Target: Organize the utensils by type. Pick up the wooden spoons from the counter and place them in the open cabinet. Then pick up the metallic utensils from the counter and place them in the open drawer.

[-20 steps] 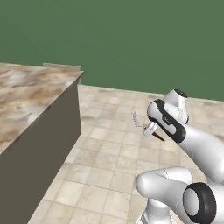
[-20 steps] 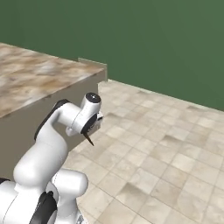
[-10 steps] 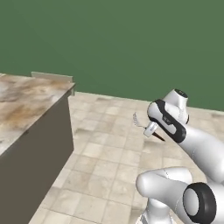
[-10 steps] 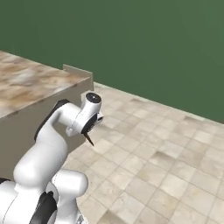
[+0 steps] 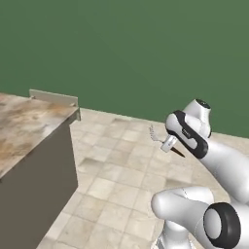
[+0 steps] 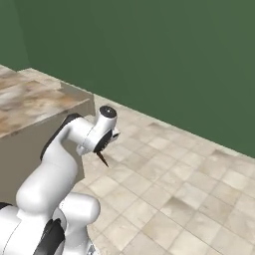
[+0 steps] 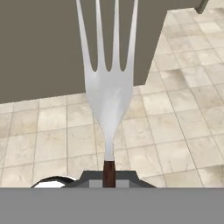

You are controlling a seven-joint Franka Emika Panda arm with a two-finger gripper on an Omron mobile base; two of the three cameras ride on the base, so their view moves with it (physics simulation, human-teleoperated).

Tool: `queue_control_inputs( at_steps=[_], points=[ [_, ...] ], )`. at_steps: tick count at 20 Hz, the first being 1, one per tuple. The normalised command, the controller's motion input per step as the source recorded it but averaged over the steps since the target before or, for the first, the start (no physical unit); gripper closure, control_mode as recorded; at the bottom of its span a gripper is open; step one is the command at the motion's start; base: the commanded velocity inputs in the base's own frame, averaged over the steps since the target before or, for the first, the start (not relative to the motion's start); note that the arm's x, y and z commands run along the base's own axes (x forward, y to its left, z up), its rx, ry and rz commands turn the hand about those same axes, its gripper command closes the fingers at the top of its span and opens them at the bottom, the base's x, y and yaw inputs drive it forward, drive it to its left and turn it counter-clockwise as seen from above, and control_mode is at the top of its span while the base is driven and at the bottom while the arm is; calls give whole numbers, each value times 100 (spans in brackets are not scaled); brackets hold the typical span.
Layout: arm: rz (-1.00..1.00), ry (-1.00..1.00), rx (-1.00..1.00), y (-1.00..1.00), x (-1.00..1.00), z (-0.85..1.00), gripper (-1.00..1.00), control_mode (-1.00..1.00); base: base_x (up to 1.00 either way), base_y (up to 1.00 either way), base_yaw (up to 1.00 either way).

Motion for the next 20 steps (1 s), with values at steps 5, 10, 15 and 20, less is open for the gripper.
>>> queue_control_inputs(
  at_steps=[5, 10, 15, 20],
  points=[
    [0, 0, 0, 0, 0, 0, 100, 100, 100, -15, 31],
    [0, 0, 0, 0, 0, 0, 100, 100, 100, -15, 33],
    [0, 0, 0, 0, 0, 0, 100, 100, 100, -16, 36],
    [0, 0, 0, 0, 0, 0, 100, 100, 98, -20, 39]
  ],
)
